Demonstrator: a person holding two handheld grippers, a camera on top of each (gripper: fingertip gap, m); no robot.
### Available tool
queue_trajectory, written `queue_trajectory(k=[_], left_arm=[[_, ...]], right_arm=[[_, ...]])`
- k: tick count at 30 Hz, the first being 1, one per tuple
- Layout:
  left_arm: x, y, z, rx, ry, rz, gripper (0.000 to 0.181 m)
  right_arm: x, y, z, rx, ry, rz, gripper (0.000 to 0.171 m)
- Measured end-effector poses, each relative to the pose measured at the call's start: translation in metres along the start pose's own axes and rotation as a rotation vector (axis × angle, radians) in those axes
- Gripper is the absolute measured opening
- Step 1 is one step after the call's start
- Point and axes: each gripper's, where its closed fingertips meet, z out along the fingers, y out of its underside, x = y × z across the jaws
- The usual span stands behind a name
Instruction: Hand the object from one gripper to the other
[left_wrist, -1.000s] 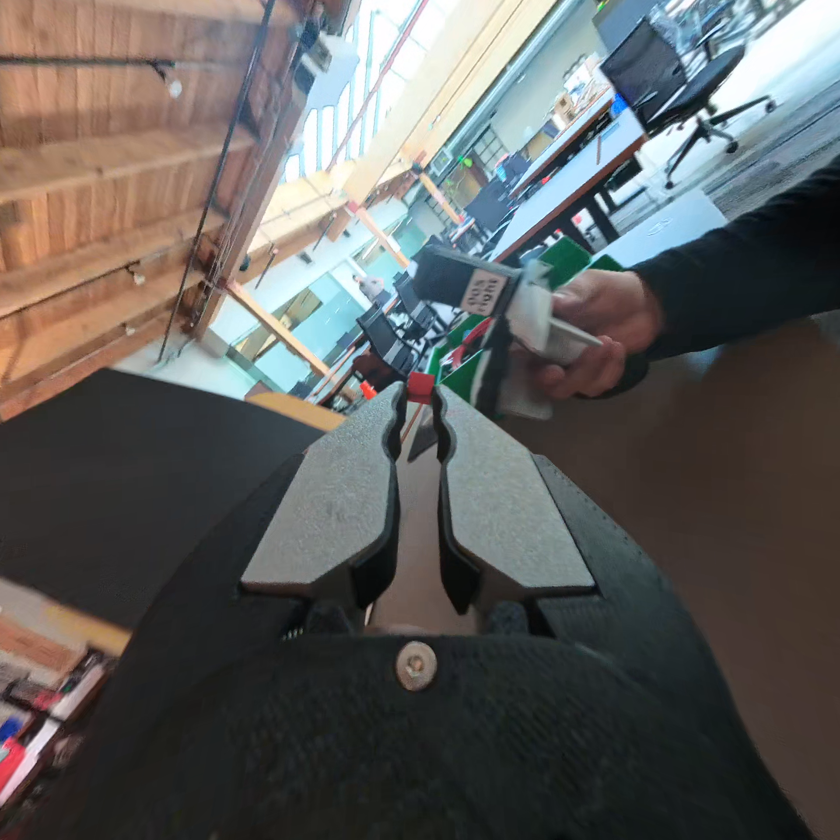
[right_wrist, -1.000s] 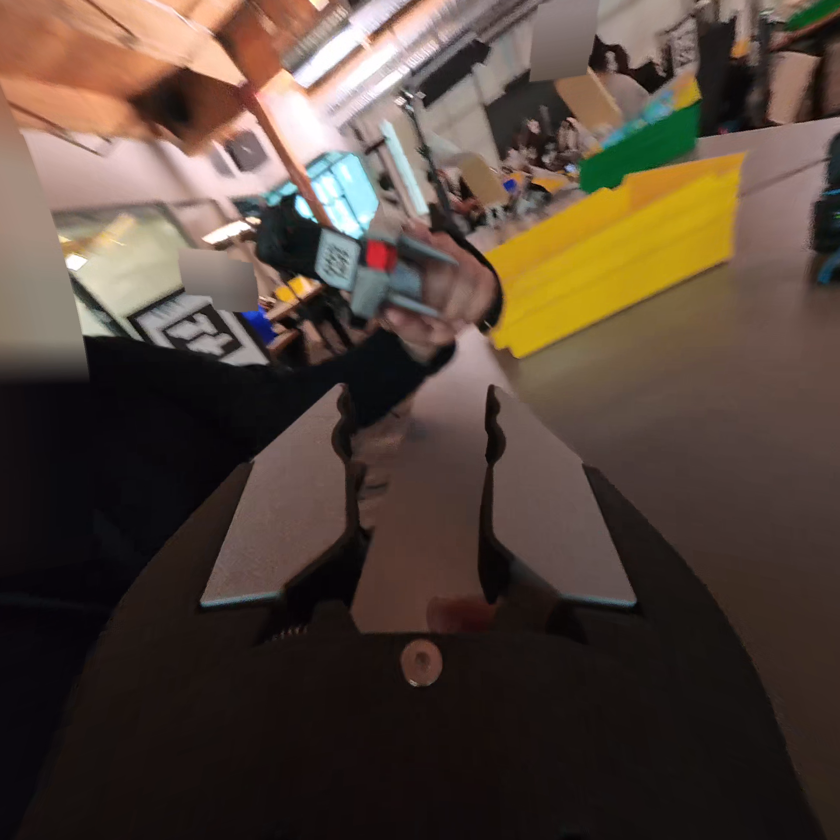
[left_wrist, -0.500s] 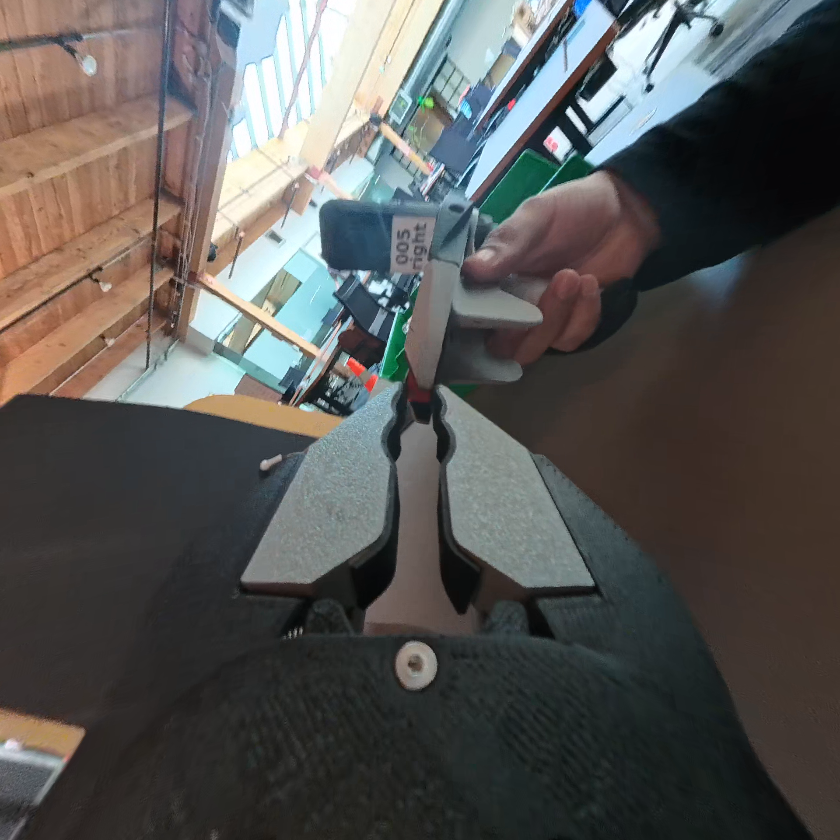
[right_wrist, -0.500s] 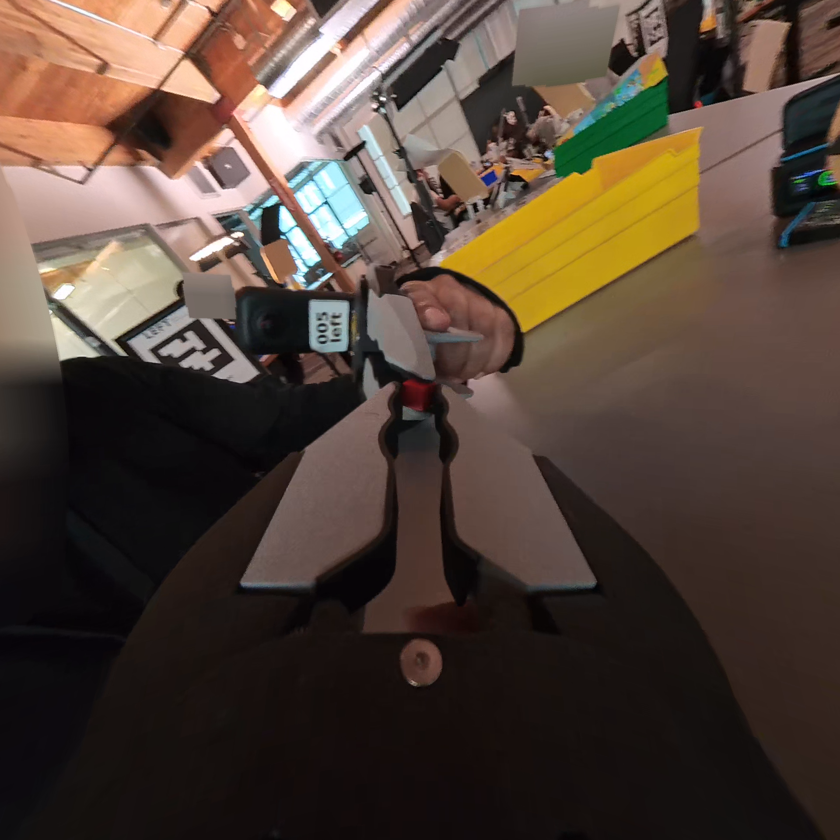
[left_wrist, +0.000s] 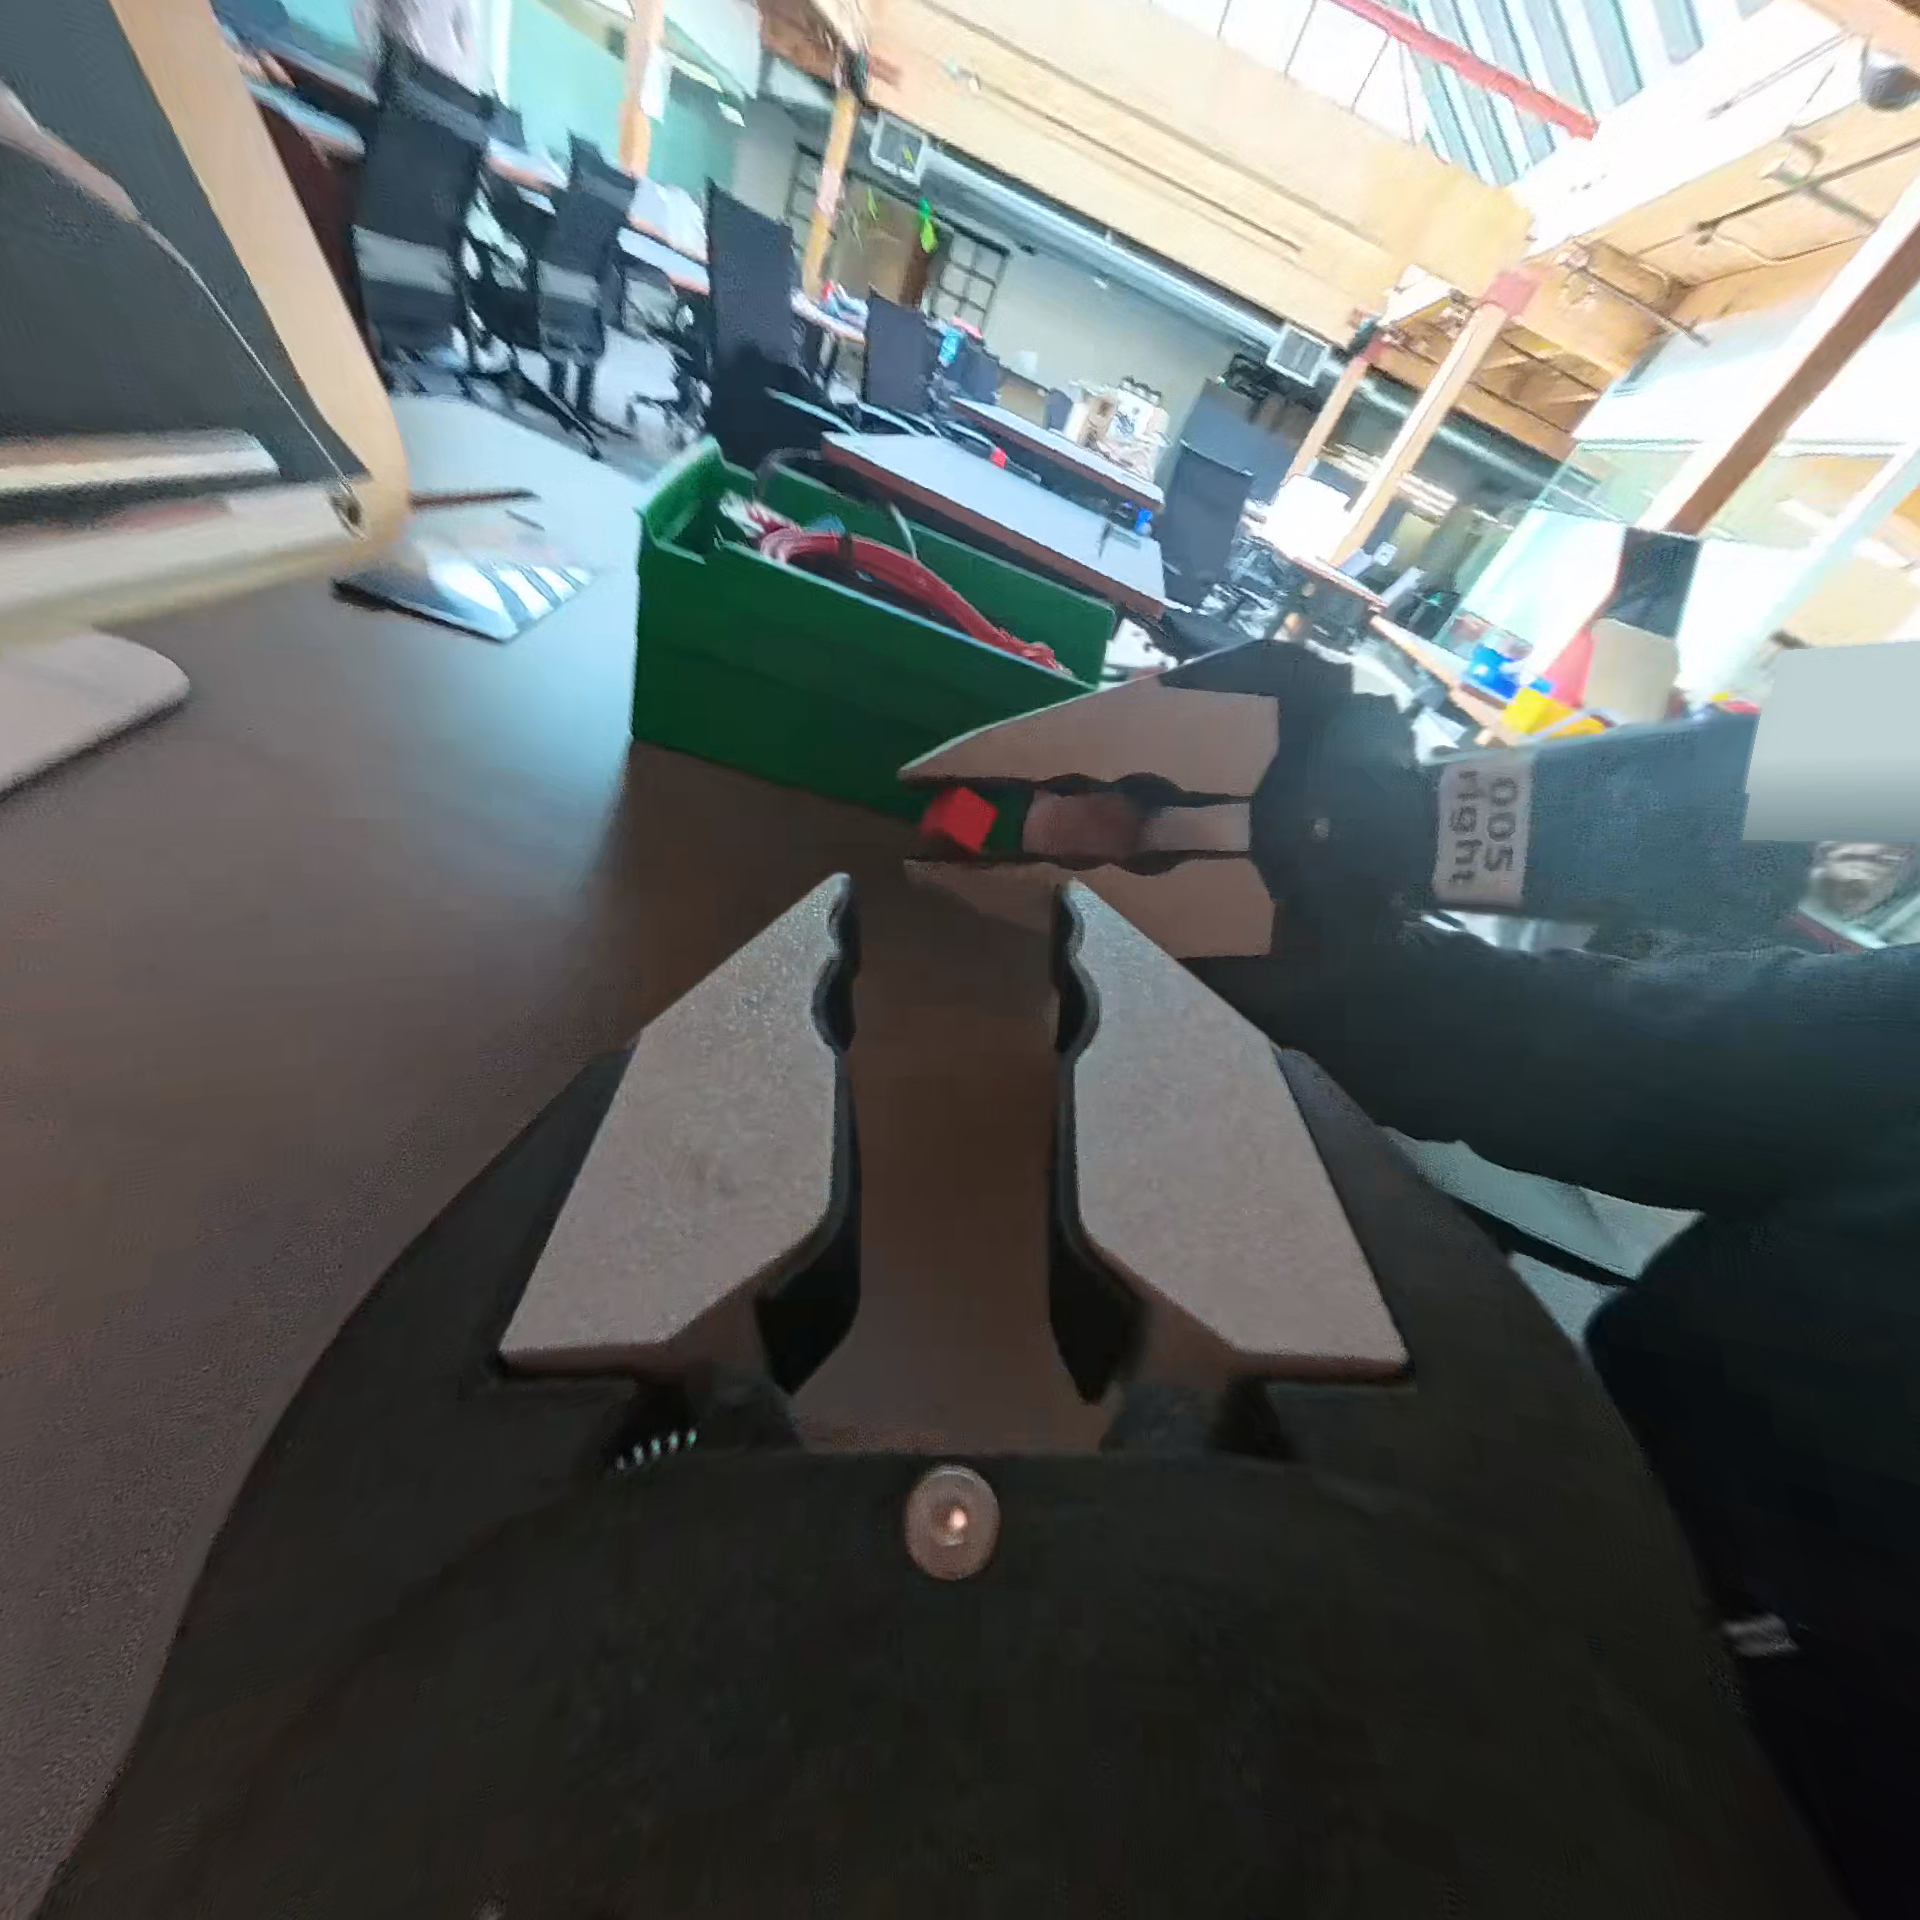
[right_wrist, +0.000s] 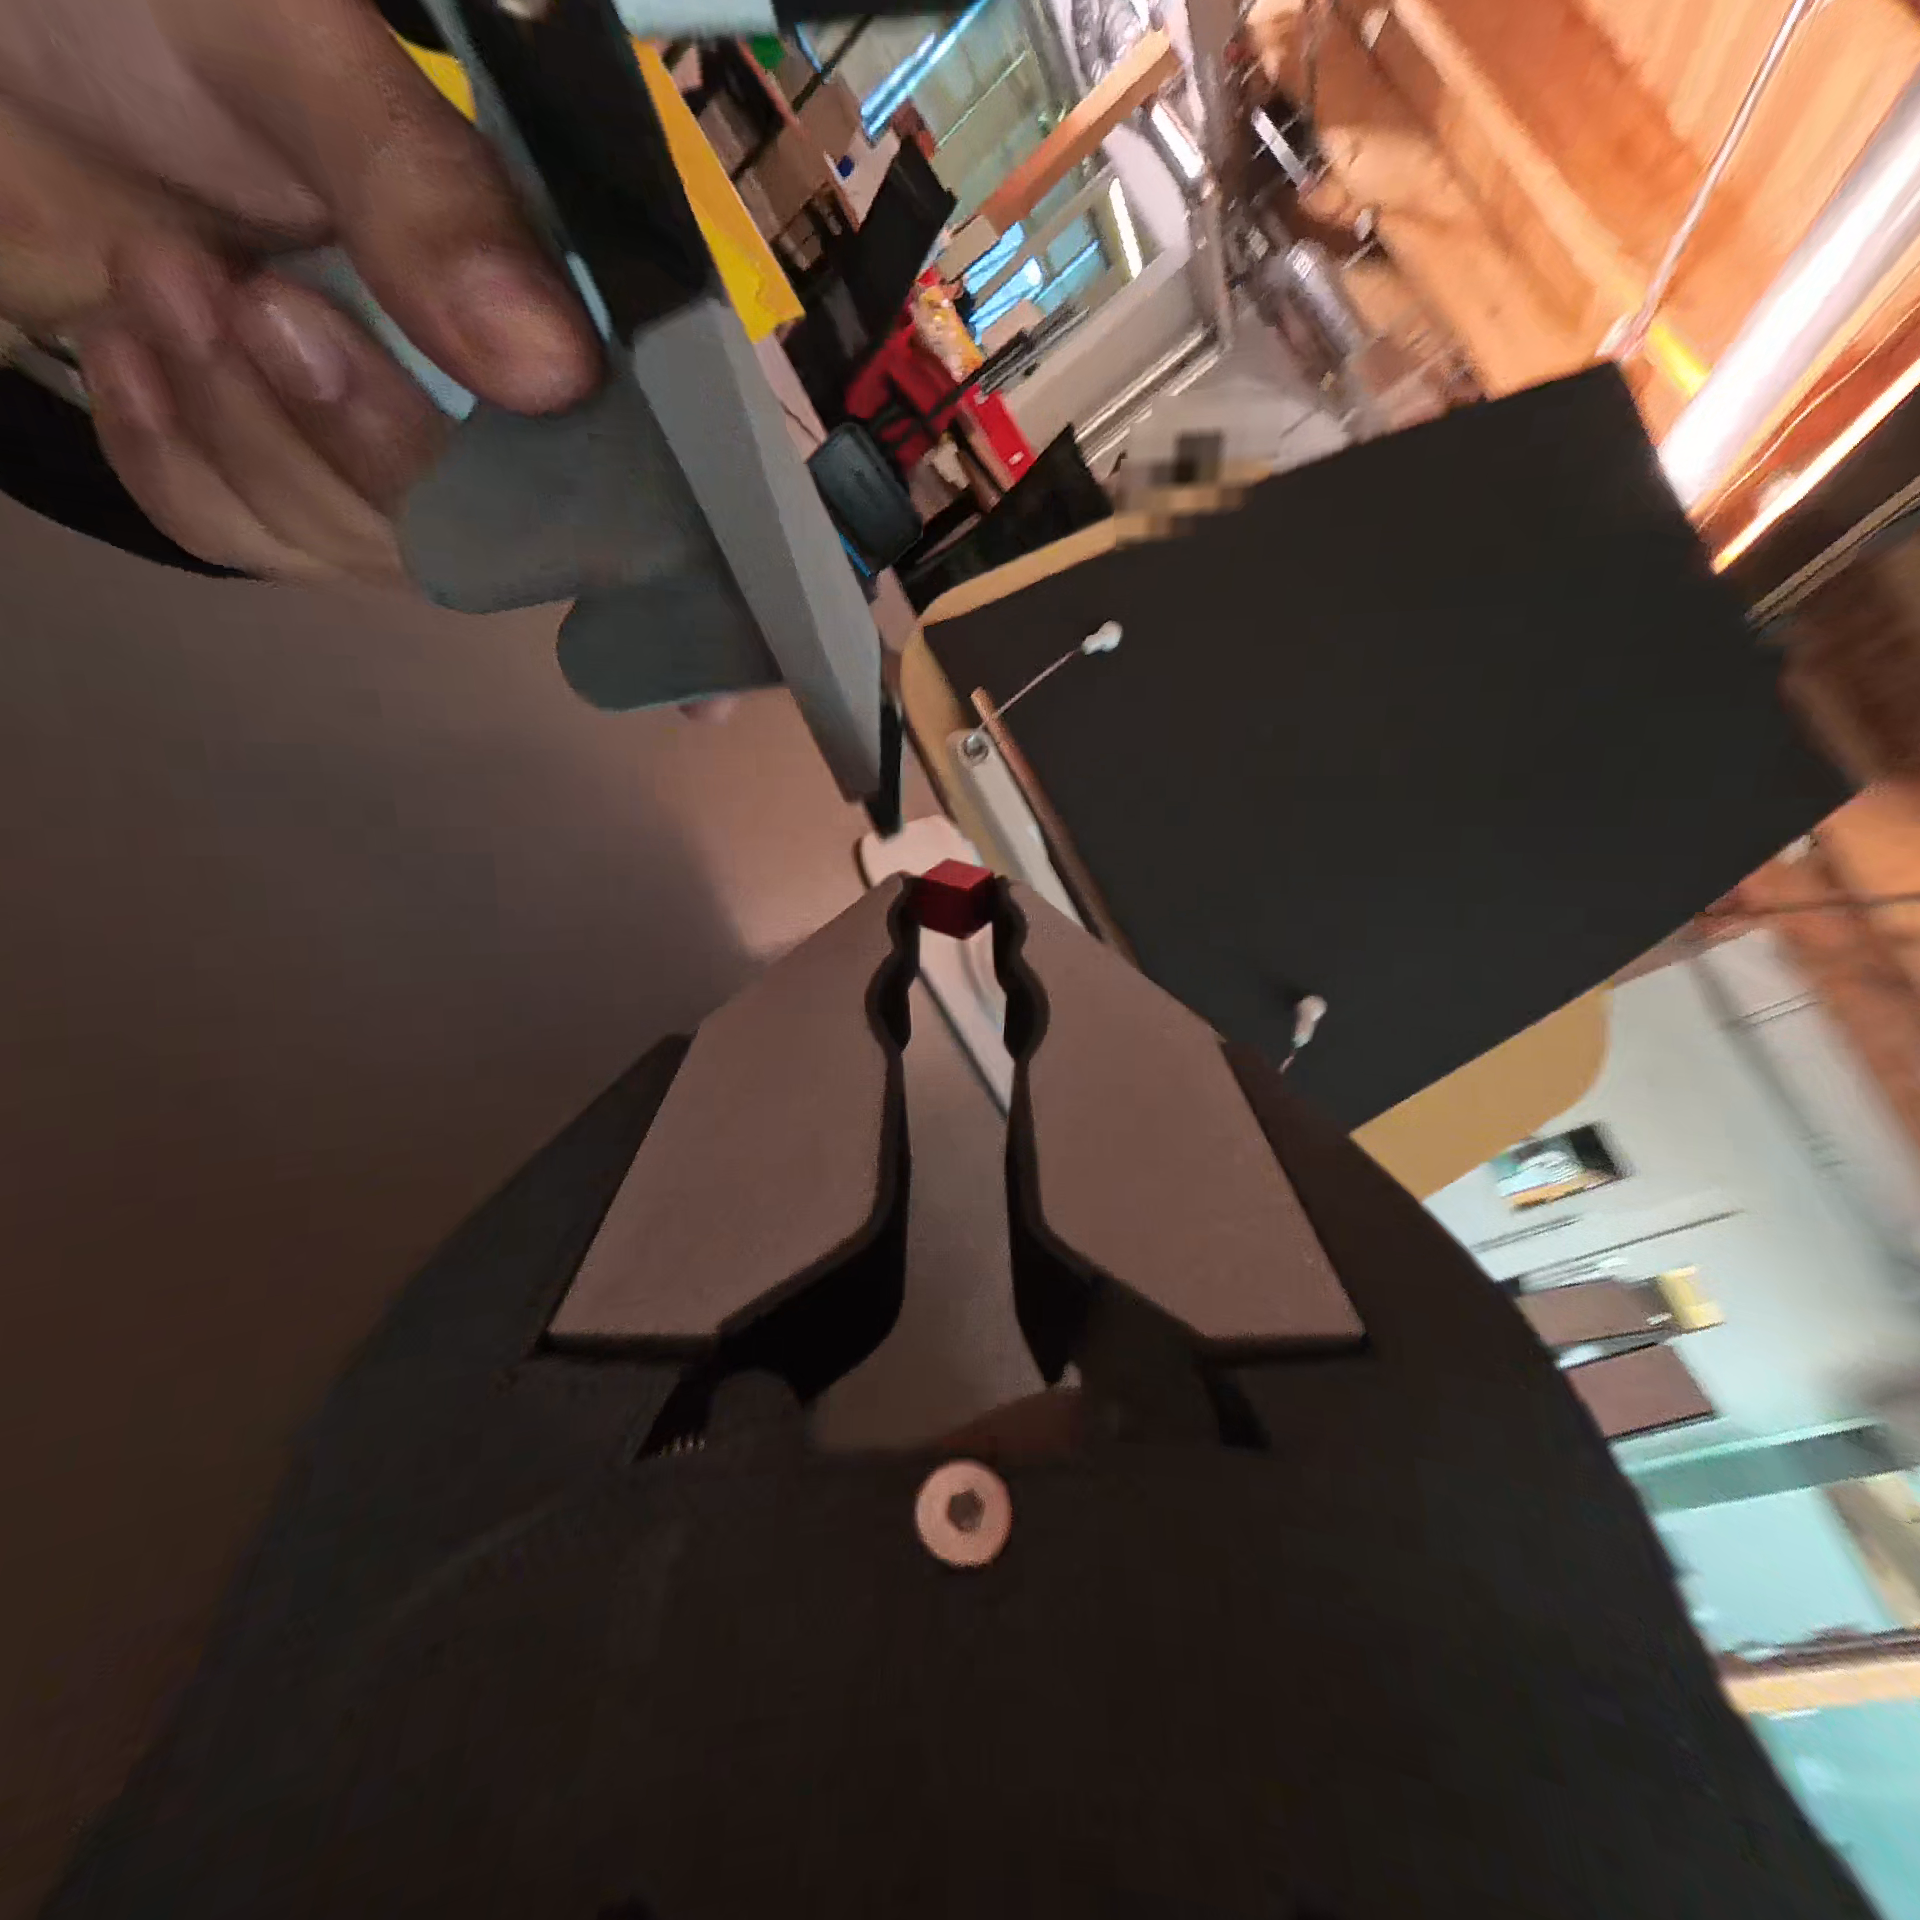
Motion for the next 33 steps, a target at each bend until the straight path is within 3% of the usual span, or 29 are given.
queue_trajectory(k=[5,8,10,12,16,19,21,23,27,33], left_arm=[[0.006,0.005,0.002,-0.011,0.077,-0.079,0.030],[0.008,0.008,0.002,-0.039,0.058,-0.030,0.032],[0.009,0.012,0.003,-0.061,0.042,0.004,0.030],[0.007,0.014,0.006,-0.072,0.015,0.037,0.016],[0.000,0.022,0.006,-0.132,-0.047,0.149,0.013],[-0.018,0.027,0.001,-0.197,-0.191,0.380,0.013],[-0.026,0.021,-0.003,-0.196,-0.286,0.556,0.013],[-0.028,0.014,-0.006,-0.179,-0.365,0.744,0.013],[-0.010,0.012,-0.002,-0.142,-0.377,1.038,0.013],[-0.003,0.012,0.005,-0.150,-0.452,1.249,0.013]], right_arm=[[-0.009,-0.015,-0.004,0.050,0.070,-0.211,0.009],[-0.017,-0.012,0.000,0.022,0.055,-0.259,0.009],[-0.020,-0.013,0.001,0.019,0.053,-0.271,0.009],[-0.022,-0.014,0.001,0.026,0.037,-0.248,0.009],[-0.028,-0.011,0.003,0.019,0.000,-0.220,0.010],[-0.038,0.002,0.003,0.002,-0.173,0.006,0.012],[-0.037,0.012,0.000,-0.013,-0.316,0.262,0.030],[-0.035,0.014,-0.003,-0.011,-0.460,0.528,0.026],[-0.025,-0.010,-0.015,0.137,-0.721,0.990,0.032],[-0.030,-0.014,-0.011,0.132,-0.764,1.075,0.026]])
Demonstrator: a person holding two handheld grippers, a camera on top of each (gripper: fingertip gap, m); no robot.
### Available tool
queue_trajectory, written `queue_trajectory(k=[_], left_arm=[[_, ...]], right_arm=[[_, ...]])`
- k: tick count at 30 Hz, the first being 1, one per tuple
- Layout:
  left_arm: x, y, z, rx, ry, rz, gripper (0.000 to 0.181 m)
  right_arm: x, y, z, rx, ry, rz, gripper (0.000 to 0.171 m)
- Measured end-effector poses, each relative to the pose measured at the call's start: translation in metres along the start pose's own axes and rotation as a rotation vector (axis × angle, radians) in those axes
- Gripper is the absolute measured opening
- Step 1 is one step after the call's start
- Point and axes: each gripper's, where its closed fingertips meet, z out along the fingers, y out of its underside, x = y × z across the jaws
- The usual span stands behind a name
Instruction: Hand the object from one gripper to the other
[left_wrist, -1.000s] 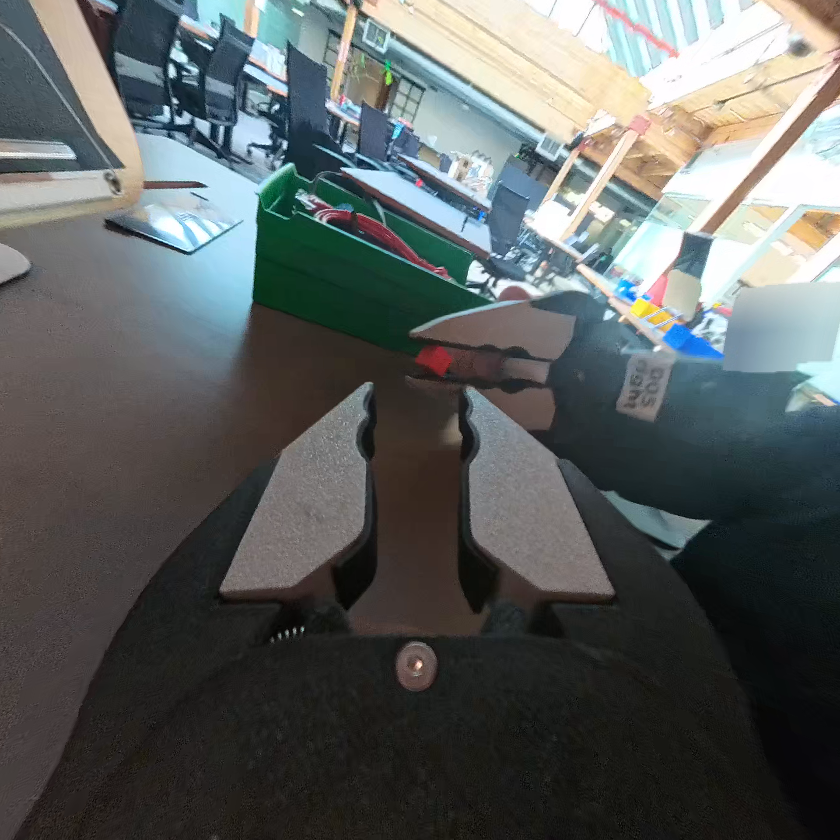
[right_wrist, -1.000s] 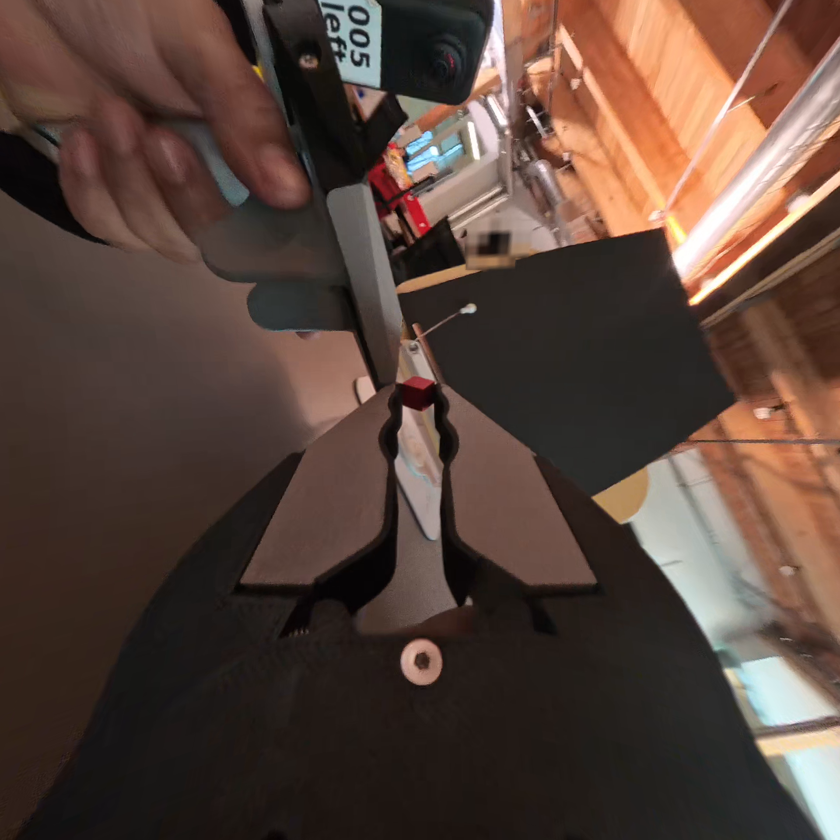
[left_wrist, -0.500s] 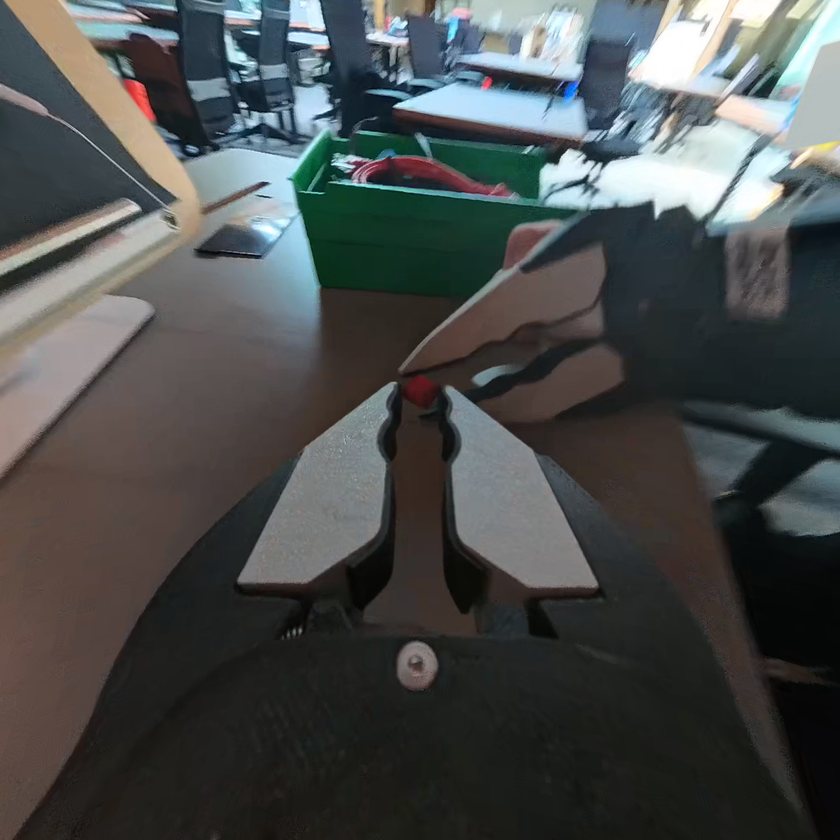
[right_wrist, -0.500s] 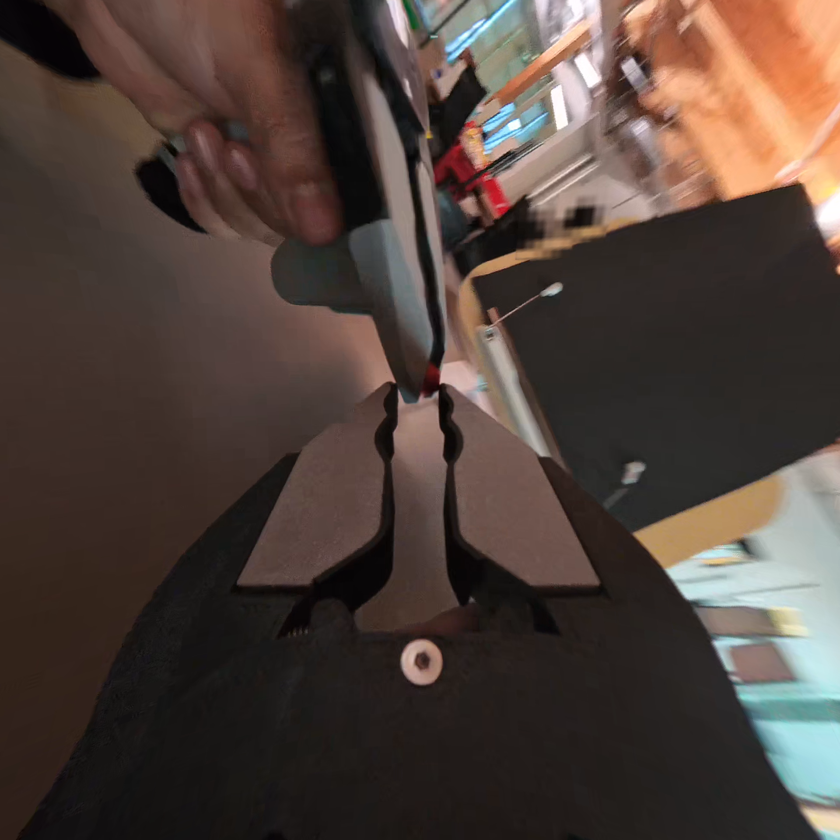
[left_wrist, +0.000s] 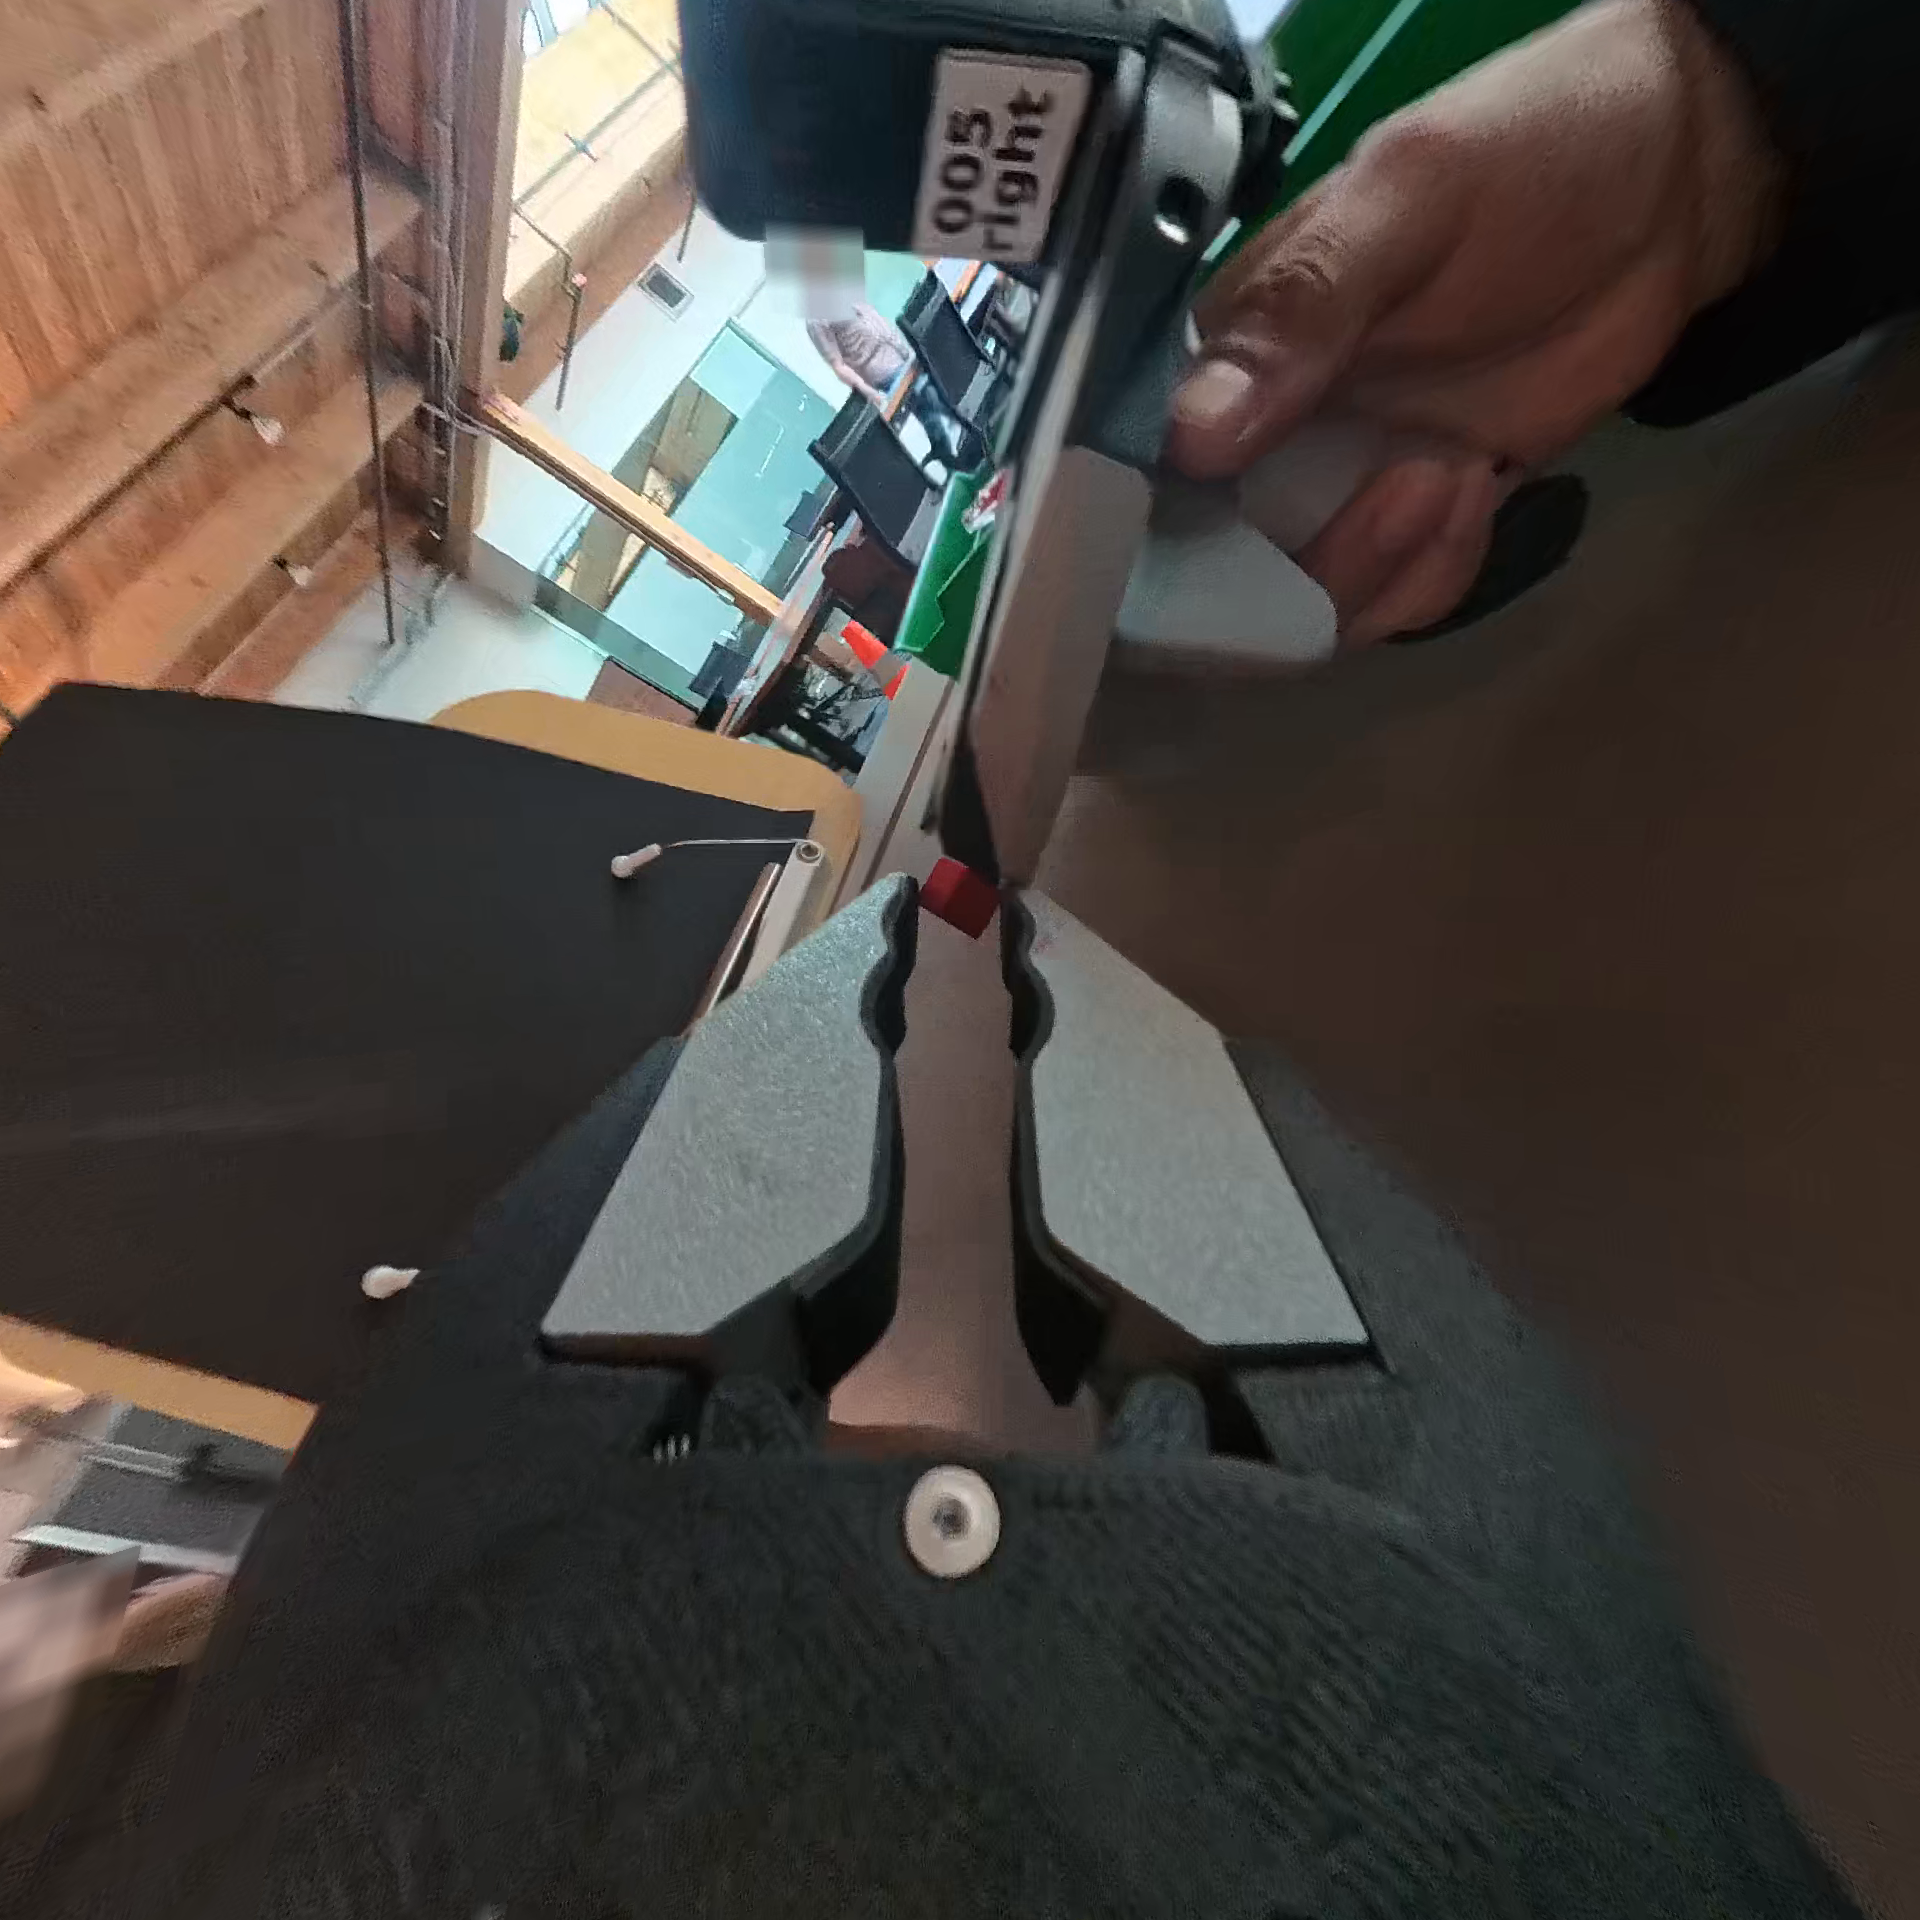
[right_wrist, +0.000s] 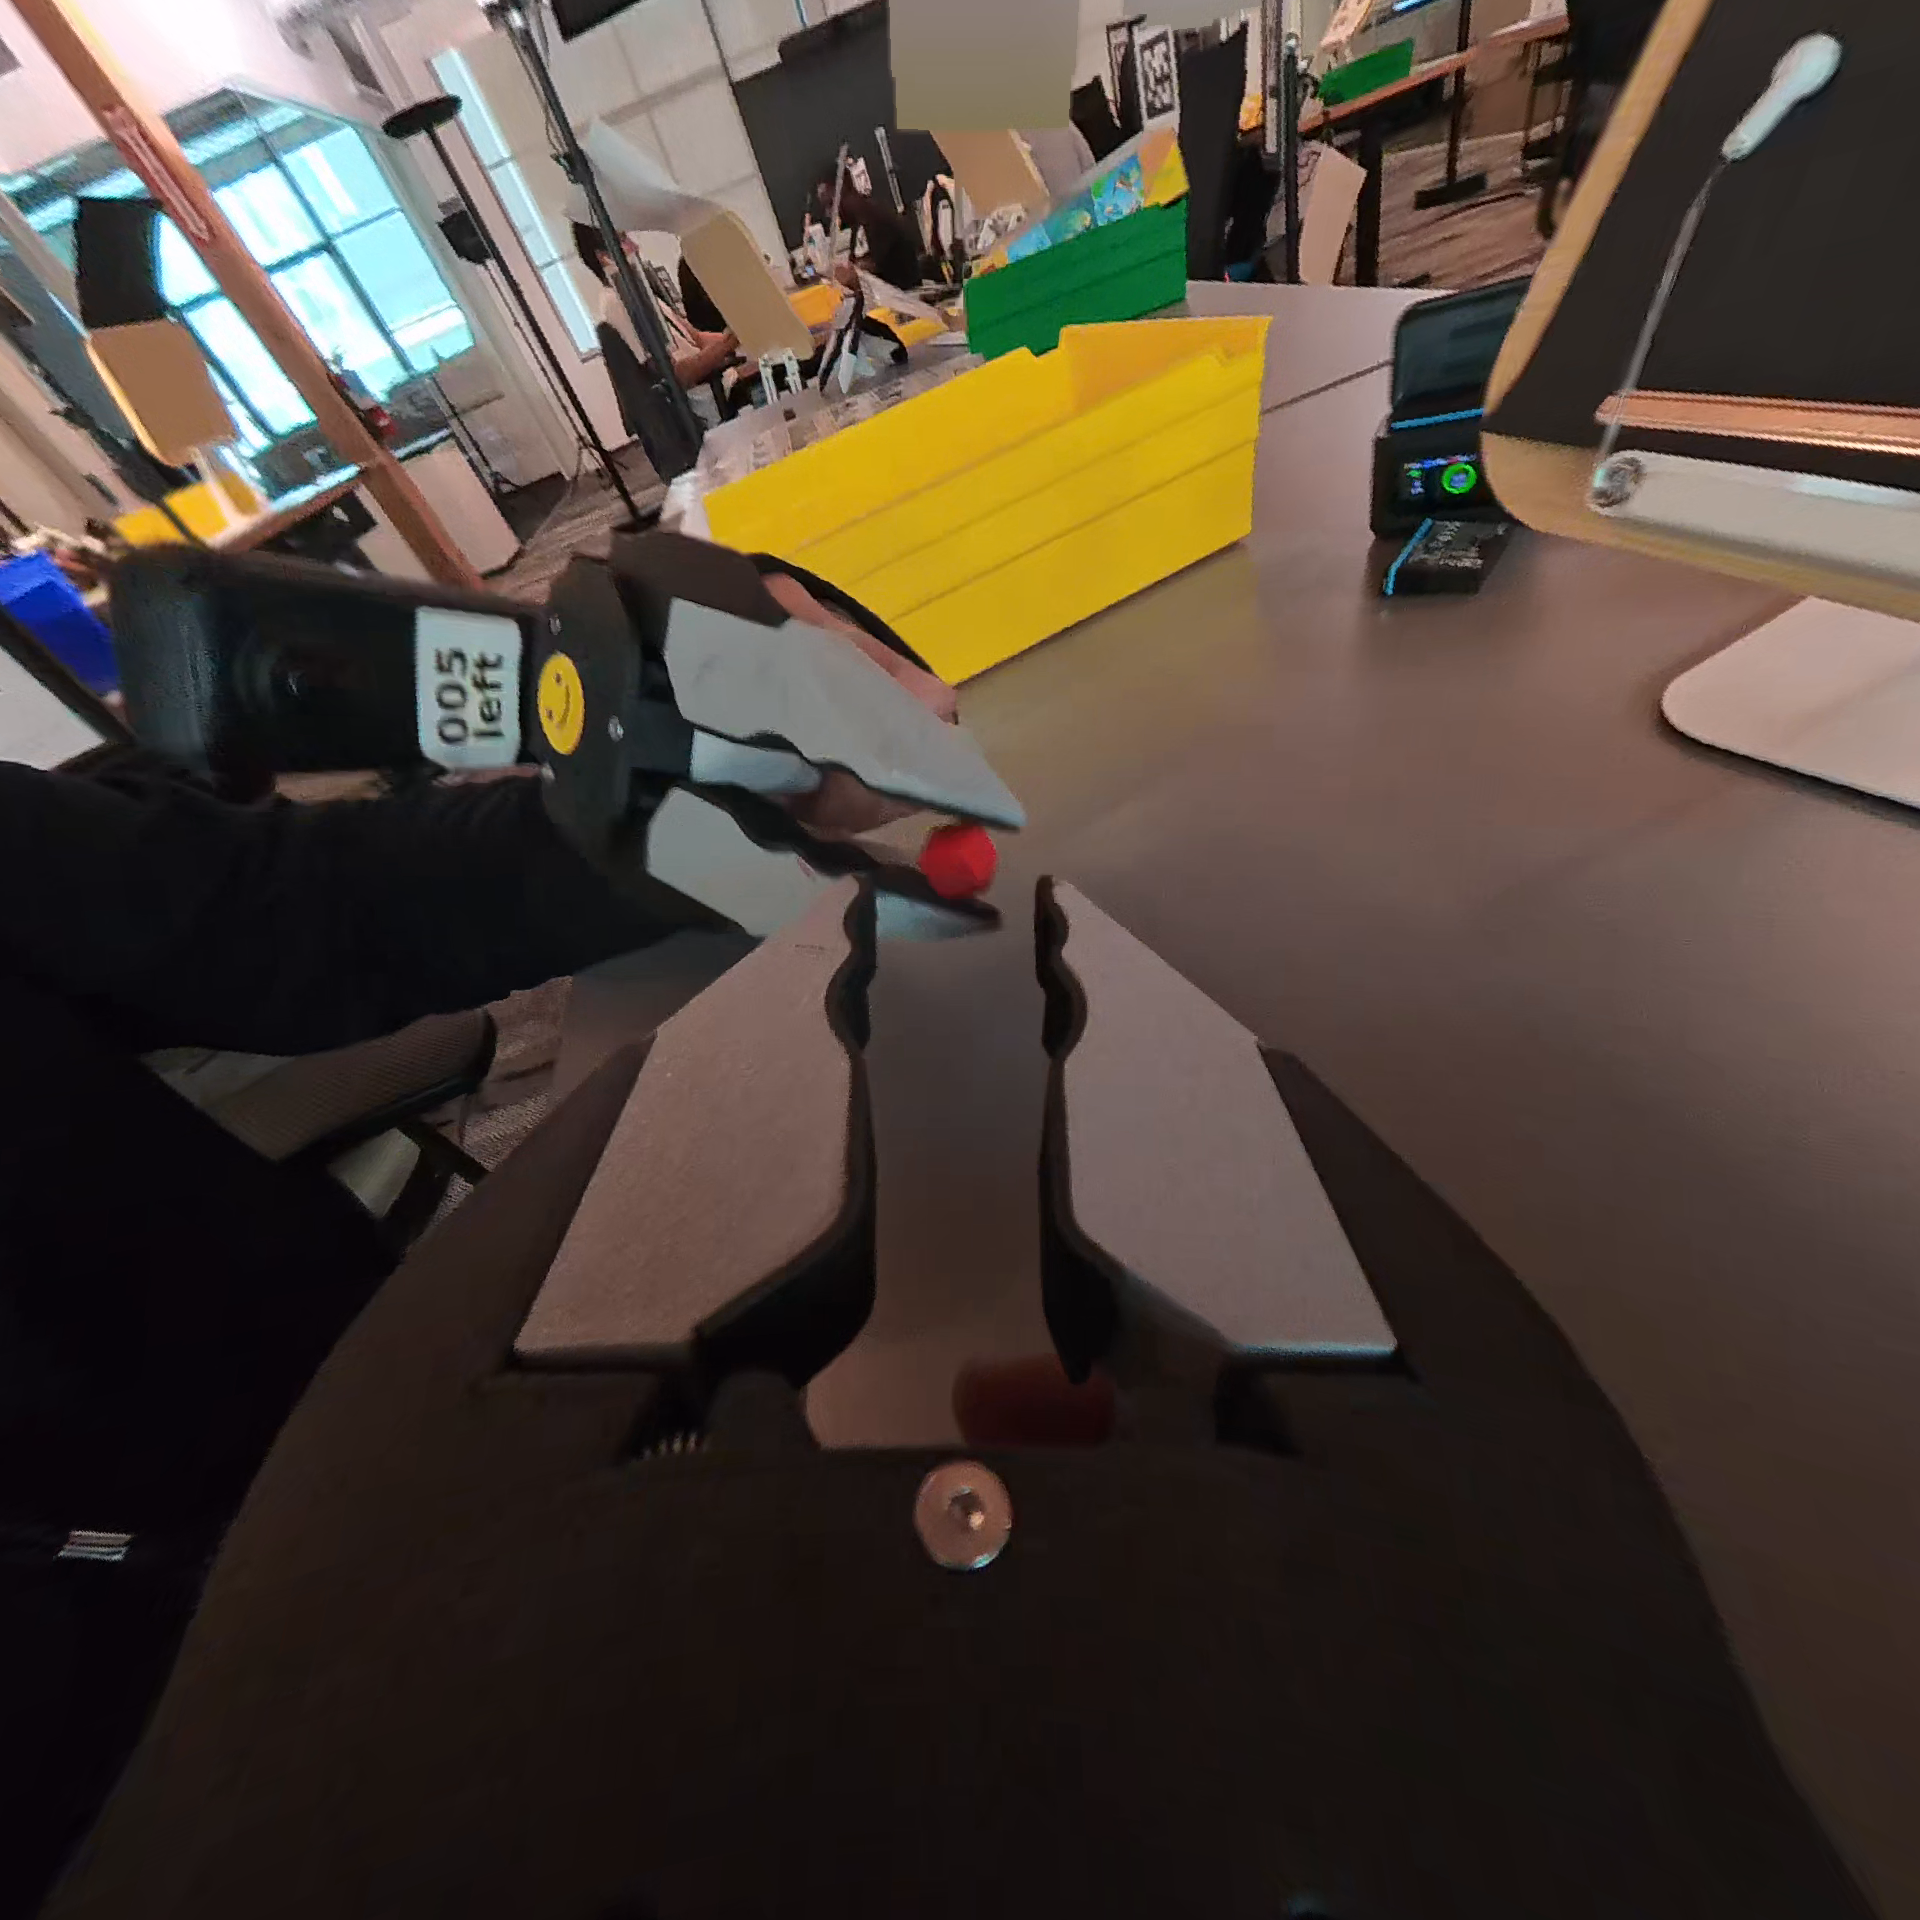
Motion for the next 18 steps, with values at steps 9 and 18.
queue_trajectory(k=[9,18], left_arm=[[0.002,0.004,0.000,-0.036,-0.027,0.140,0.013],[-0.002,0.007,0.002,-0.023,-0.015,-0.057,0.013]], right_arm=[[-0.002,-0.003,0.006,0.031,-0.032,0.055,0.018],[0.015,-0.003,0.003,-0.018,0.222,-0.255,0.008]])
